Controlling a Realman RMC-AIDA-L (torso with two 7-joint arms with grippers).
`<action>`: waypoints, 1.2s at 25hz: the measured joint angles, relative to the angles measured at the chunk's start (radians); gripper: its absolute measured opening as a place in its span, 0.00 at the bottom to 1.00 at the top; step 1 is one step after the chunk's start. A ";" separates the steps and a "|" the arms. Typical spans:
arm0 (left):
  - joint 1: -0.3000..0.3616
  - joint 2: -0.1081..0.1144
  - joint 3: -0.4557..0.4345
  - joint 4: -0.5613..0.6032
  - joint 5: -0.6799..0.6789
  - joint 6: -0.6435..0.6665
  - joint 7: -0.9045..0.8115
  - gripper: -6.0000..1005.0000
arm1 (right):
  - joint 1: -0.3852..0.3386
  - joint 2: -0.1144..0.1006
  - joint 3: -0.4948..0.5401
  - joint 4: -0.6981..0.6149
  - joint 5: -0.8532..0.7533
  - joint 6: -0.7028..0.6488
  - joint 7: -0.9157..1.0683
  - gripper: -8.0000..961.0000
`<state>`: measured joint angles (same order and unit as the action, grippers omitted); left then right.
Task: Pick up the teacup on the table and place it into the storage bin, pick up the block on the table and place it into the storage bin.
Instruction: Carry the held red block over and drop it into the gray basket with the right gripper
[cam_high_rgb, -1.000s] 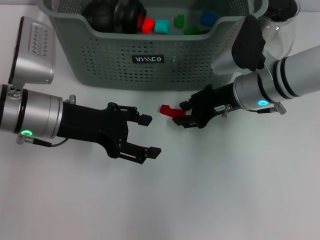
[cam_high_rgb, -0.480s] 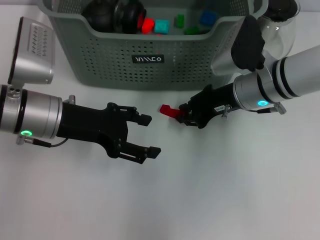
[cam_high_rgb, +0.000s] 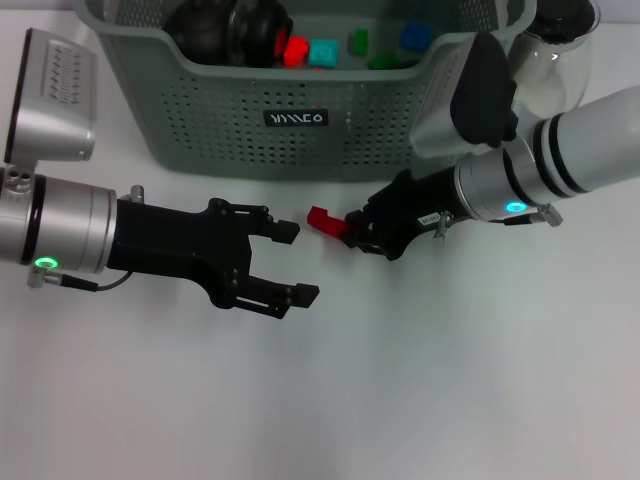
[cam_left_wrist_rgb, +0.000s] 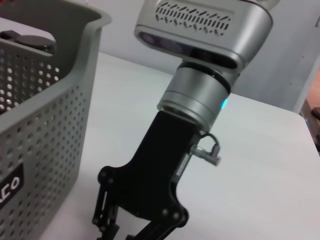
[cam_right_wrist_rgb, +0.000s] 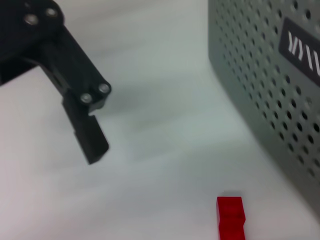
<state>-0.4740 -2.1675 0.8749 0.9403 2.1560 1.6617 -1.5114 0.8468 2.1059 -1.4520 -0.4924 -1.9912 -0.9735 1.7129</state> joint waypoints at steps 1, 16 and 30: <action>0.001 0.000 -0.004 0.000 0.000 0.001 0.000 0.84 | -0.004 -0.002 0.002 -0.014 0.001 -0.016 0.002 0.22; 0.045 0.003 -0.123 0.012 0.077 0.027 0.003 0.84 | -0.056 -0.032 0.244 -0.306 -0.001 -0.434 0.053 0.22; 0.044 0.000 -0.134 0.008 0.079 0.059 0.007 0.84 | 0.042 -0.060 0.485 -0.549 0.031 -0.491 0.447 0.22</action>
<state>-0.4299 -2.1674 0.7411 0.9486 2.2345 1.7202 -1.5049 0.8887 2.0458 -0.9667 -1.0414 -1.9604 -1.4645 2.1604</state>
